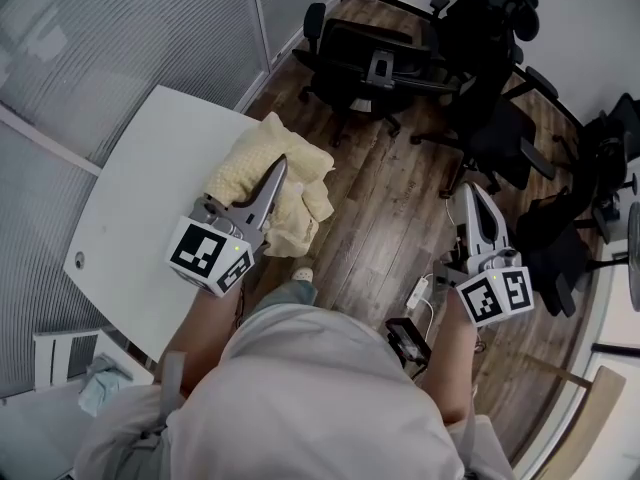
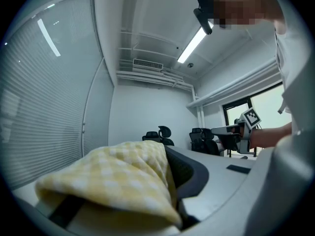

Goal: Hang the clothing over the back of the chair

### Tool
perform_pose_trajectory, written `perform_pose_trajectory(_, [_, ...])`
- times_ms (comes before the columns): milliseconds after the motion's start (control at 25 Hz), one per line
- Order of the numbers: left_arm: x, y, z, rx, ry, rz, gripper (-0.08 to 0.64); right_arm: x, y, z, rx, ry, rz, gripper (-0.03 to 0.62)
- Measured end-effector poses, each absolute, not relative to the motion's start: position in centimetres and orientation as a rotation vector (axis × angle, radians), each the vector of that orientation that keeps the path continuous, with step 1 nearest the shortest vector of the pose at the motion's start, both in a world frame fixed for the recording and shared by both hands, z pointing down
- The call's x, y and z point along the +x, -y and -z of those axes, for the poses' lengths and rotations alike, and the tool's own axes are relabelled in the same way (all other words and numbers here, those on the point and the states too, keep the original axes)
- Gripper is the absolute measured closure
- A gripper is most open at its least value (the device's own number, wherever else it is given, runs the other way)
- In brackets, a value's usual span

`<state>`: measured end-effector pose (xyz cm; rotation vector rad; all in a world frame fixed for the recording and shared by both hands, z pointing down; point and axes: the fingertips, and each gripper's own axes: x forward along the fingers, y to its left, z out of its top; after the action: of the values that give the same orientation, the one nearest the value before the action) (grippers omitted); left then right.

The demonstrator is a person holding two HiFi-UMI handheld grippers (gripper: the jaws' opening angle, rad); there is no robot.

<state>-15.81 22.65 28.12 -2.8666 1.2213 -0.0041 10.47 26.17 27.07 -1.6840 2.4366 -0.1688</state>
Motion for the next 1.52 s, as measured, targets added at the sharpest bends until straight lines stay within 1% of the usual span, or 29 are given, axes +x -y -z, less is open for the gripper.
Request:
perform_pose_trajectory(800, [-17.5, -11.3, -27.6, -2.915, -1.101, -0.045, 0.538, 7.9, -17.0, -25.8, -1.774, -2.357, 0.121, 0.572])
perform_pose_trajectory(1520, [-19.2, -8.3, -28.1, -2.944, -1.052, -0.050, 0.540, 5.2, -14.3, -26.2, -1.780, -2.372, 0.127, 0.572])
